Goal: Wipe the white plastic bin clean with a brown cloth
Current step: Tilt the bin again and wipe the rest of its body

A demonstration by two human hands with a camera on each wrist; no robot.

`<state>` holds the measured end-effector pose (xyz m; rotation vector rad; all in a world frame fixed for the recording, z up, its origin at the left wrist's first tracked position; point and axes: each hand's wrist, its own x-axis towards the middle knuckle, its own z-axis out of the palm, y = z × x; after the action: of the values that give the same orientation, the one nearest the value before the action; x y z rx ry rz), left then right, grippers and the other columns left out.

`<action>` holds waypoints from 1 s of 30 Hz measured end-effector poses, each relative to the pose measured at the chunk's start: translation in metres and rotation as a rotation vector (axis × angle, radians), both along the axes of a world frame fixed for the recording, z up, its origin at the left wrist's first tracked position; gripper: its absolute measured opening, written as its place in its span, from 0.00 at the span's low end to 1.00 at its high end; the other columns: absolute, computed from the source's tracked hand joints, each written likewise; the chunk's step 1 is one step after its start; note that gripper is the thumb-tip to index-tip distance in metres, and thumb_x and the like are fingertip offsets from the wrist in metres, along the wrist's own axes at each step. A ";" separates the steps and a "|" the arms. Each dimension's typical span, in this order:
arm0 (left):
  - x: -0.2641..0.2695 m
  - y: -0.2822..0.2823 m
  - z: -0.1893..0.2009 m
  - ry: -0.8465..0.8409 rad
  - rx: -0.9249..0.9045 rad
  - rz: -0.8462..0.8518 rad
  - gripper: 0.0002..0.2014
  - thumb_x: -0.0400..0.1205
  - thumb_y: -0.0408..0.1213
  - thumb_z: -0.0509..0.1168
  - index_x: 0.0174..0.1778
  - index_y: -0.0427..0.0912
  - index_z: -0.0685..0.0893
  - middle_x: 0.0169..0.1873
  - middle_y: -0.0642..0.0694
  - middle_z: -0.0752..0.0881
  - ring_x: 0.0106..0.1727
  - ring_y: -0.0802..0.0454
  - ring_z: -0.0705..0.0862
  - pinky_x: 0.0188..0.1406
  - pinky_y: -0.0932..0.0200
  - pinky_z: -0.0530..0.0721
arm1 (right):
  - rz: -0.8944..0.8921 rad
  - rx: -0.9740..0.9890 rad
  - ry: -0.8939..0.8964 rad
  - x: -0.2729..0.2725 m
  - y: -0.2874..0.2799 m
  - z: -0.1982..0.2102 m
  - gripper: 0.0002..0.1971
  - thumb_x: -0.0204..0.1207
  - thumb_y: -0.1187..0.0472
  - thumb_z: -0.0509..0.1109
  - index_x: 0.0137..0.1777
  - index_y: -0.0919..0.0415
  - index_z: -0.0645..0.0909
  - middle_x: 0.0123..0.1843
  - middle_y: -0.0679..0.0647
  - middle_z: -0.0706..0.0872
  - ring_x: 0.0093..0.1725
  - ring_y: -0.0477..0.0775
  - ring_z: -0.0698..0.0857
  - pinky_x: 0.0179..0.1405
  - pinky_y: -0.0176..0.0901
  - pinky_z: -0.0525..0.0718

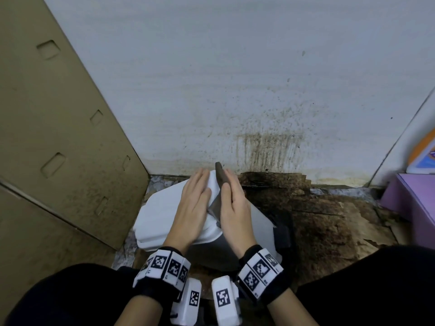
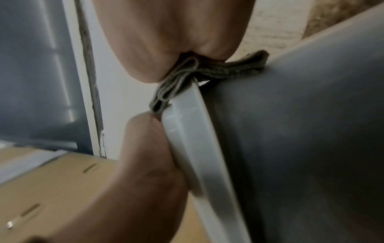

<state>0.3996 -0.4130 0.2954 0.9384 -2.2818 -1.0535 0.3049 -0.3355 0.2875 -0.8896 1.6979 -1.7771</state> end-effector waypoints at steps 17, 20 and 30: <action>-0.011 0.001 0.000 0.015 -0.035 0.000 0.24 0.94 0.37 0.52 0.88 0.50 0.64 0.84 0.61 0.62 0.85 0.68 0.56 0.75 0.85 0.47 | 0.082 0.081 0.140 -0.027 -0.010 -0.004 0.22 0.92 0.59 0.52 0.83 0.47 0.69 0.81 0.38 0.73 0.81 0.36 0.68 0.84 0.43 0.66; -0.011 0.000 -0.001 0.025 -0.030 -0.005 0.24 0.94 0.35 0.52 0.88 0.51 0.64 0.83 0.63 0.62 0.84 0.70 0.57 0.74 0.85 0.48 | 0.041 0.102 0.135 -0.010 0.001 -0.012 0.26 0.92 0.60 0.52 0.88 0.50 0.58 0.89 0.39 0.58 0.87 0.34 0.54 0.89 0.45 0.55; -0.007 -0.002 -0.002 0.016 -0.032 -0.015 0.23 0.94 0.37 0.51 0.88 0.49 0.64 0.85 0.61 0.61 0.84 0.70 0.56 0.73 0.86 0.47 | -0.125 0.026 0.200 0.046 0.025 -0.022 0.30 0.85 0.61 0.50 0.89 0.49 0.57 0.90 0.38 0.54 0.89 0.38 0.50 0.88 0.44 0.52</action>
<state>0.3923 -0.4151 0.2933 0.8987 -2.2886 -1.0242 0.3505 -0.3103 0.2651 -0.9977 1.9370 -1.7916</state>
